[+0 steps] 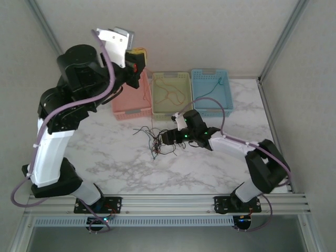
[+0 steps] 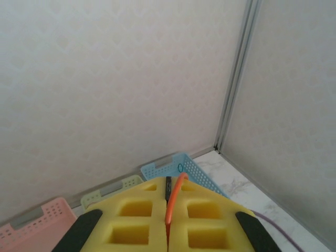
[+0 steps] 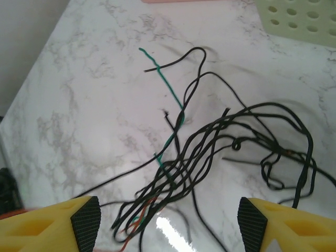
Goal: Untangle the cables
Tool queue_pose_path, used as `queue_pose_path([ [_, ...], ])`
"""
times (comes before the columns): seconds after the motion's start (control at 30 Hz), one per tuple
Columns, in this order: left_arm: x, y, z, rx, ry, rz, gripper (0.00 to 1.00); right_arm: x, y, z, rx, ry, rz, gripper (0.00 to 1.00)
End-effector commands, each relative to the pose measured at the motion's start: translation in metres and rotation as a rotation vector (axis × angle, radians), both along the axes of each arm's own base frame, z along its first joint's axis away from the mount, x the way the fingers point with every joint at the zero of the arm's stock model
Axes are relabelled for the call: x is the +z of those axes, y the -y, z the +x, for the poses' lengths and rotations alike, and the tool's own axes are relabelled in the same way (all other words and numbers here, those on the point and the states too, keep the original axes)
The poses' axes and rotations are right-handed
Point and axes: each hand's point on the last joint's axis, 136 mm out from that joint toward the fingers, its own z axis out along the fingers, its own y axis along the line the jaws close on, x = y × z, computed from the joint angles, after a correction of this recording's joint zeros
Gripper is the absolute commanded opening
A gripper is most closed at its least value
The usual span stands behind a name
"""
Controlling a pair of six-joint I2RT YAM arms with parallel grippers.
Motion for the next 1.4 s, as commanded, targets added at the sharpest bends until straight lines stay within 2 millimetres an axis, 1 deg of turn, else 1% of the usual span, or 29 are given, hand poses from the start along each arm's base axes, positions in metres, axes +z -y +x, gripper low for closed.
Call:
queue_pose_path([
  [0.0,0.047,-0.033,-0.03,-0.019,0.1,-0.134,0.0,-0.003,-0.02,0.007,0.023,-0.021,0.038,0.7],
  [0.07,0.054,-0.039,-0.038,-0.035,0.116,-0.157,0.0,-0.009,-0.025,0.009,0.026,-0.026,0.033,0.68],
  [0.23,0.073,-0.053,-0.058,-0.074,0.167,-0.219,0.0,-0.022,-0.031,0.008,0.038,-0.041,0.007,0.63],
  [0.43,0.083,-0.062,-0.075,-0.117,0.191,-0.258,0.0,-0.033,-0.035,0.013,0.036,-0.047,-0.028,0.63],
  [0.5,0.087,-0.065,-0.079,-0.128,0.202,-0.274,0.0,-0.043,-0.039,0.013,0.048,-0.074,-0.056,0.59],
  [0.57,0.09,-0.069,-0.082,-0.128,0.216,-0.281,0.0,-0.054,-0.037,0.013,0.052,-0.098,-0.093,0.52],
  [0.67,0.099,-0.082,-0.091,-0.113,0.251,-0.302,0.0,-0.067,-0.029,0.012,0.028,-0.102,-0.138,0.47],
  [0.77,0.111,-0.103,-0.103,-0.09,0.301,-0.332,0.0,-0.076,-0.022,0.01,0.021,-0.108,-0.168,0.44],
  [0.9,0.124,-0.127,-0.12,-0.074,0.354,-0.373,0.0,-0.089,-0.013,0.007,0.002,-0.124,-0.219,0.4],
  [1.03,0.133,-0.152,-0.14,-0.064,0.406,-0.415,0.0,-0.097,-0.005,0.008,-0.025,-0.119,-0.248,0.38],
  [1.1,0.137,-0.166,-0.151,-0.06,0.437,-0.437,0.0,-0.101,-0.003,0.008,-0.037,-0.119,-0.26,0.37],
  [1.2,0.14,-0.179,-0.162,-0.056,0.46,-0.457,0.0,-0.103,0.001,0.011,-0.061,-0.118,-0.279,0.37],
  [1.23,0.14,-0.181,-0.164,-0.059,0.465,-0.46,0.0,-0.103,0.001,0.012,-0.064,-0.114,-0.279,0.36],
  [1.3,0.138,-0.177,-0.163,-0.071,0.46,-0.454,0.0,-0.096,-0.001,0.013,-0.067,-0.105,-0.26,0.38],
  [1.37,0.134,-0.168,-0.157,-0.082,0.439,-0.434,0.0,-0.083,-0.004,0.013,-0.061,-0.094,-0.231,0.42],
])
